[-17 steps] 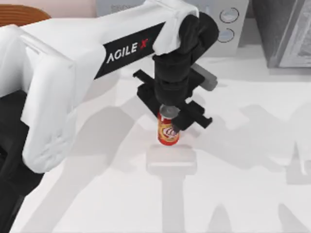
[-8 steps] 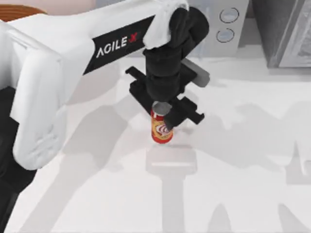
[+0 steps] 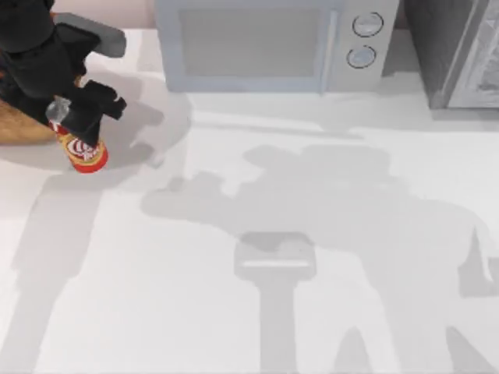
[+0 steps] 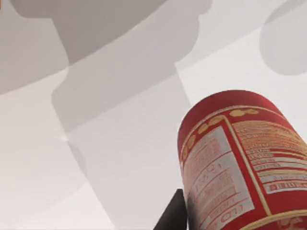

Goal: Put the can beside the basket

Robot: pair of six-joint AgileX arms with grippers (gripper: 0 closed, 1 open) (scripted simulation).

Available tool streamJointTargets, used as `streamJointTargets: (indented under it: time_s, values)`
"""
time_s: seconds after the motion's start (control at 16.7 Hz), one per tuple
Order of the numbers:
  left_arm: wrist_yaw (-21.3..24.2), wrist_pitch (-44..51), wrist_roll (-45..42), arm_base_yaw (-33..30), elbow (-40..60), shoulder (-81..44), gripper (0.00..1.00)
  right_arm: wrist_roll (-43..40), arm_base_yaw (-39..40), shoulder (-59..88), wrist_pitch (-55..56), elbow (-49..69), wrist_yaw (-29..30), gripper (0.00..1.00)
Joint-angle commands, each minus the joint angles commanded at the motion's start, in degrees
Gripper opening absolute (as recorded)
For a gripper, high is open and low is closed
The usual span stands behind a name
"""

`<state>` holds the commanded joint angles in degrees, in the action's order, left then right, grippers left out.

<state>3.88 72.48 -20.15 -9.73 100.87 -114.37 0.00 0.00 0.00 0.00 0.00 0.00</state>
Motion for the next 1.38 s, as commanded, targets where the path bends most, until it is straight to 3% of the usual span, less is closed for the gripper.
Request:
streamJointTargets:
  time_s: [0.24, 0.42, 0.9, 1.38]
  values:
    - [-1.7, -5.4, 1.1, 15.4, -10.8, 5.8, 0.0, 0.0, 0.0, 0.0, 0.0, 0.0, 0.0, 1.0]
    - [-3.6, -10.0, 3.4, 21.6, -17.6, 5.3, 0.0, 0.0, 0.0, 0.0, 0.0, 0.0, 0.0, 1.0]
    - [-4.2, -12.1, 4.8, 23.2, -20.0, 4.0, 0.0, 0.0, 0.0, 0.0, 0.0, 0.0, 0.0, 1.0]
    - [-3.7, -14.5, 1.0, 30.7, -19.9, 4.4, 0.0, 0.0, 0.0, 0.0, 0.0, 0.0, 0.0, 1.0]
